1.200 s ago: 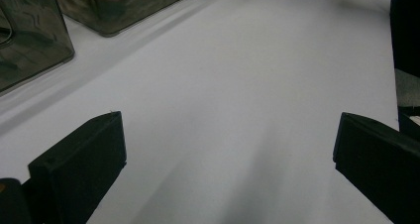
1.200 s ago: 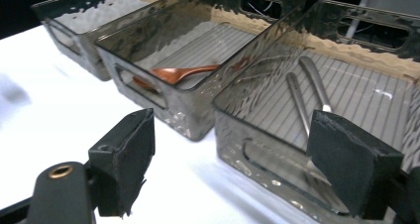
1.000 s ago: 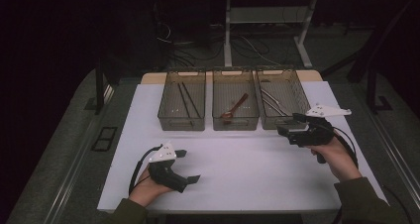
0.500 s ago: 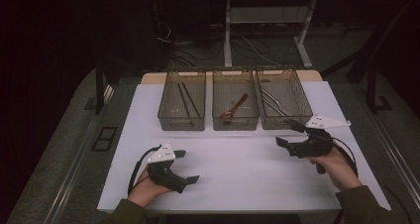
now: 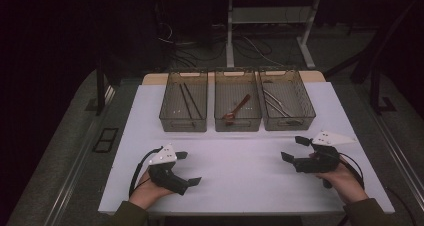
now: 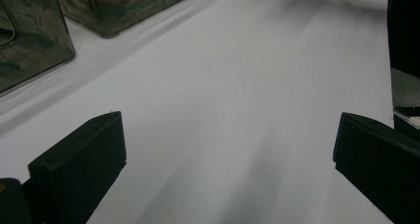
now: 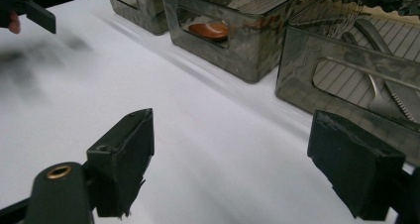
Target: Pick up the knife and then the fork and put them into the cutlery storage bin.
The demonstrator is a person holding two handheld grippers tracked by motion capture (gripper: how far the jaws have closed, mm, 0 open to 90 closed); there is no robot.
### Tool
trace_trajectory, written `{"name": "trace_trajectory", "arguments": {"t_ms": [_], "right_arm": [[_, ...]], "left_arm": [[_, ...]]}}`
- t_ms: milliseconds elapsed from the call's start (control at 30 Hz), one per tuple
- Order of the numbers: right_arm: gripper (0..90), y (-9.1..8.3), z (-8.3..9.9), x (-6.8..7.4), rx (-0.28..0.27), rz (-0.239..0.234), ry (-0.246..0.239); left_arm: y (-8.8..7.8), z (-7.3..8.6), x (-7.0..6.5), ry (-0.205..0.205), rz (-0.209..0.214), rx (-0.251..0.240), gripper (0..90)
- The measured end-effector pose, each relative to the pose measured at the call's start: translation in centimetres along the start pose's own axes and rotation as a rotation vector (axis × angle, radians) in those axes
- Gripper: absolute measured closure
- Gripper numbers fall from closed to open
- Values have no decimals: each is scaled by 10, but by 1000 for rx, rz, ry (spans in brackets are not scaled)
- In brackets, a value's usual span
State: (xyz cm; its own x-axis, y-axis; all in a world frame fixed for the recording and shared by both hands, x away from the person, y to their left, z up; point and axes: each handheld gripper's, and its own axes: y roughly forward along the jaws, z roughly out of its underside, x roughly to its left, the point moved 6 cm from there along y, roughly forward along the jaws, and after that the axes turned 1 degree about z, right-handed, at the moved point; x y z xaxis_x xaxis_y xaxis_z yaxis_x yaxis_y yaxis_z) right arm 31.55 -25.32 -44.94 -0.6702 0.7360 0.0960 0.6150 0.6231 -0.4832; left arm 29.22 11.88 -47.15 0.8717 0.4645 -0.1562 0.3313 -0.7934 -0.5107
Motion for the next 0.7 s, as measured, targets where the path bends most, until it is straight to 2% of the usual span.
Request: {"name": "trace_trajectory", "arguments": {"t_ms": [200,300,433,700], "right_arm": [[175,-2,14,5,-1,-3,24],[175,-3,22,7,23,1,9],[175,-7,33,6,41,5,16],[175,-10,35,7,33,1,35]], "left_arm": [[0,0,0,0,1,-3,0],[0,0,0,-3,-1,-4,0],[0,0,-1,-1,-1,3,0],[0,1,-1,-4,-4,0,0]]}}
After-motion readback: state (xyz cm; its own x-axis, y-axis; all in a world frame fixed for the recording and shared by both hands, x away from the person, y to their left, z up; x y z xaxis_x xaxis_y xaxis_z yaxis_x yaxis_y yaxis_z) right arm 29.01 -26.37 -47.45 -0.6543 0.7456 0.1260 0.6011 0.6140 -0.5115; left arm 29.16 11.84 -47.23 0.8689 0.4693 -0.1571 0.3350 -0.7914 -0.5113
